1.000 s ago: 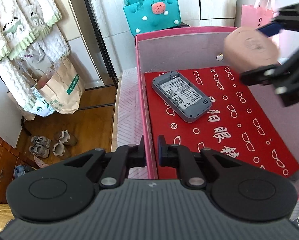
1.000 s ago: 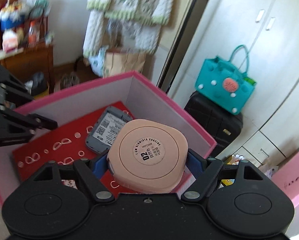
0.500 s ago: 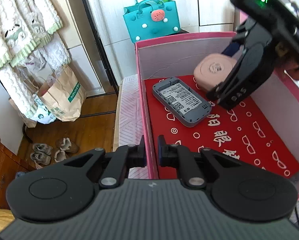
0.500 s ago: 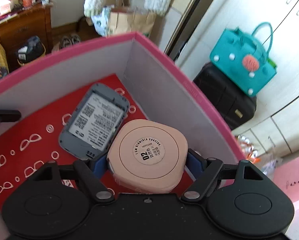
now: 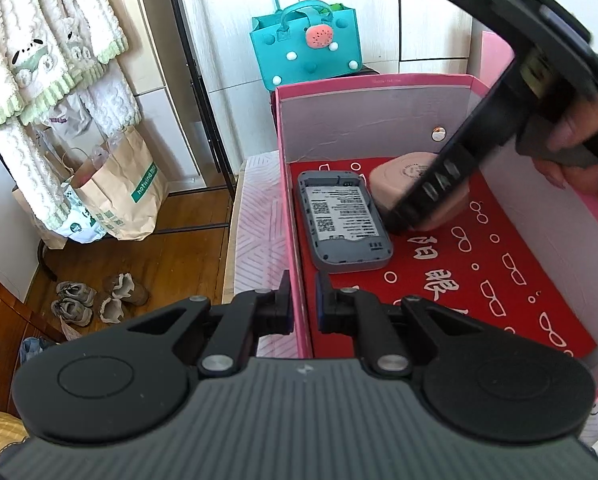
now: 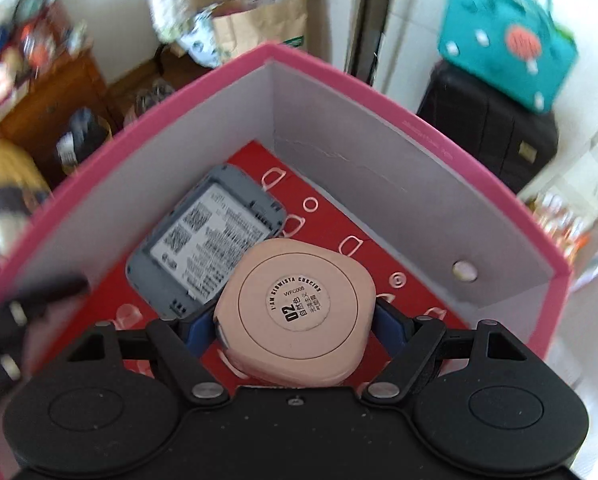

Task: Organize rigid objects
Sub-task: 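Carry the peach tape case into the box beside the router and release, then move the right tool back and grasp the pale yellow plastic stand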

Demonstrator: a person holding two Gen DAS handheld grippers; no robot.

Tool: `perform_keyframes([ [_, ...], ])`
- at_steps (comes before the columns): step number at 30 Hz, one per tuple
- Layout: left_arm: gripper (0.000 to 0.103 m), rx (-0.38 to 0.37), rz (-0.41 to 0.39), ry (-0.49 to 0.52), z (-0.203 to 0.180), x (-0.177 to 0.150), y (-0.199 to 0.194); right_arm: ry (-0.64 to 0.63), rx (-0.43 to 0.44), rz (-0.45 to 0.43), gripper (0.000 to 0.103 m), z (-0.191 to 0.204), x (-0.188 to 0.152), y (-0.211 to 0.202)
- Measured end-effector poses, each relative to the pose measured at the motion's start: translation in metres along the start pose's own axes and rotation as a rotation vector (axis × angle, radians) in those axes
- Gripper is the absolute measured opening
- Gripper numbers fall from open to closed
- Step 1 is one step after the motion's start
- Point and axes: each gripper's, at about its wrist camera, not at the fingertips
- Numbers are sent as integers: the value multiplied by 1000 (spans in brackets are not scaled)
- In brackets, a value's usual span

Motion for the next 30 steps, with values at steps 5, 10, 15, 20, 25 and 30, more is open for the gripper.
perform_keyframes([
  [5,9,4,-1,3,1,0,0,108,25,-14,83,-11,3,7],
  [10,9,6,-1,2,0,0,0,118,56,-11,84,-18,-3,5],
  [15,9,11,1,3,-1,1,0,66,92,-140,85,-15,-31,-31],
  [20,9,12,0,0,-3,2,0,56,146,-252,88,-18,-70,-72],
  [25,9,6,-1,-5,-2,3,0,49,107,-337,88,-27,-117,-99],
  [30,9,7,-5,-8,-2,1,0,49,11,-404,88,-28,-173,-114],
])
Point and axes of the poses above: each gripper's, at about its wrist camera, not at the fingertips, and y roughly the way its jaws point, z to its left, x to its top, and after that the axes turned 15 degrees about z, right-handed
